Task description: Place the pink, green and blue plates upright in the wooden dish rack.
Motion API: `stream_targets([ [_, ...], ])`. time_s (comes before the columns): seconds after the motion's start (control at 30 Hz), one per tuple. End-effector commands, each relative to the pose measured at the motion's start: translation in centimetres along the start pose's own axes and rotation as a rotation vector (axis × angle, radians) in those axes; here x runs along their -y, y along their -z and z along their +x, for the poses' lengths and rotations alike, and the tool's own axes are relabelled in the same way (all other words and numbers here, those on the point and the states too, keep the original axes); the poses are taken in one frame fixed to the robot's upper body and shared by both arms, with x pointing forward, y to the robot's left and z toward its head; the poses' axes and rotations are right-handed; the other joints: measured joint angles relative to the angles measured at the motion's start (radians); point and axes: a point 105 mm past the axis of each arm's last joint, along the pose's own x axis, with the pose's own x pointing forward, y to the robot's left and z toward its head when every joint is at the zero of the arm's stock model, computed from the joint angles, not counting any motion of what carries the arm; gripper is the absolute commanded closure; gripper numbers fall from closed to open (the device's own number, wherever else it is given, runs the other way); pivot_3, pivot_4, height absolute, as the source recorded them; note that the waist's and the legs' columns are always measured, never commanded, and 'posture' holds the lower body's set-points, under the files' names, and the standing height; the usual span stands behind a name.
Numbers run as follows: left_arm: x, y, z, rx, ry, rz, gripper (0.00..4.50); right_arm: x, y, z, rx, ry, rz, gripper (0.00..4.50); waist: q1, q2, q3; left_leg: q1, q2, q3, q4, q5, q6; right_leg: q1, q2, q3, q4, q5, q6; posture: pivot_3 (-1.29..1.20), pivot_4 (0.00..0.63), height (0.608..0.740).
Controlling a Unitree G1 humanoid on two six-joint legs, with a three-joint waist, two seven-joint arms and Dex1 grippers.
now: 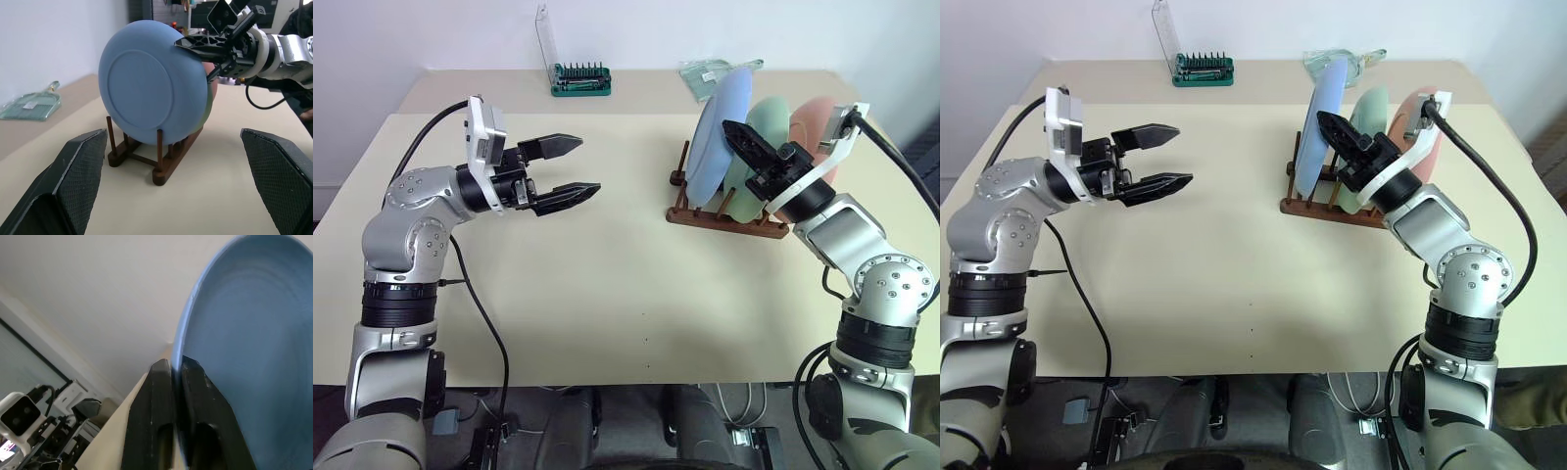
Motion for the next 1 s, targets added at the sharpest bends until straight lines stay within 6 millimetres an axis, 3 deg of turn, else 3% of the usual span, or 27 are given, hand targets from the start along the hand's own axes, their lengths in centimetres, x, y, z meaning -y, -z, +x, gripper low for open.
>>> stream_targets([
  [0.03, 0.3, -1.3, -0.2, 0.021, 0.009, 0.047, 0.0, -0.9, -0.9, 0.1, 0.027, -0.035, -0.04, 2.5, 0.0, 0.0, 0.0, 0.0, 0.0, 0.0, 0.0, 0.0, 0.0, 0.0, 0.0, 0.0, 0.0, 0.0, 0.0, 0.0, 0.15, 0.74],
  [0.2, 0.3, -1.2, -0.2, 0.019, 0.009, 0.047, 0.0, -1.2, -1.4, 0.3, 0.043, -0.031, -0.078, 0.05, 0.0, 0.0, 0.0, 0.0, 0.0, 0.0, 0.0, 0.0, 0.0, 0.0, 0.0, 0.0, 0.0, 0.0, 0.0, 0.0, 0.15, 0.74],
  [0.47, 0.4, -1.1, 0.1, 0.02, 0.022, 0.041, 0.0, -2.4, -2.7, 0.2, 0.096, -0.08, -0.139, 0.05, 0.001, 0.0, 0.0, 0.0, 0.0, 0.0, 0.0, 0.0, 0.0, 0.0, 0.0, 0.0, 0.0, 0.0, 0.0, 0.0, 0.15, 0.74],
  [0.7, 0.3, -1.1, 0.2, 0.022, 0.025, 0.041, 0.0, -4.6, -4.5, -0.2, 0.167, -0.18, -0.184, 0.05, 0.001, 0.0, 0.0, 0.0, 0.0, 0.0, 0.0, 0.0, 0.0, 0.0, 0.0, 0.0, 0.0, 0.0, 0.0, 0.0, 0.15, 0.74],
  [0.87, 0.5, -0.9, 0.5, 0.028, 0.024, 0.039, 0.0, -6.1, -6.3, -2.0, 0.233, -0.247, -0.401, 0.05, 0.004, 0.0, 0.0, 0.0, 0.0, 0.0, 0.0, 0.0, 0.0, 0.0, 0.0, 0.0, -0.001, 0.0, 0.0, 0.0, 0.15, 0.74],
  [1.0, 0.7, -0.7, 0.4, 0.023, 0.023, 0.038, 0.0, -6.4, -4.7, -4.4, 0.08, -0.324, -0.589, 0.05, 0.005, 0.0, 0.0, 0.0, 0.0, 0.0, 0.0, 0.0, 0.0, 0.0, 0.0, 0.0, -0.001, 0.0, 0.0, 0.0, 0.15, 0.74],
])
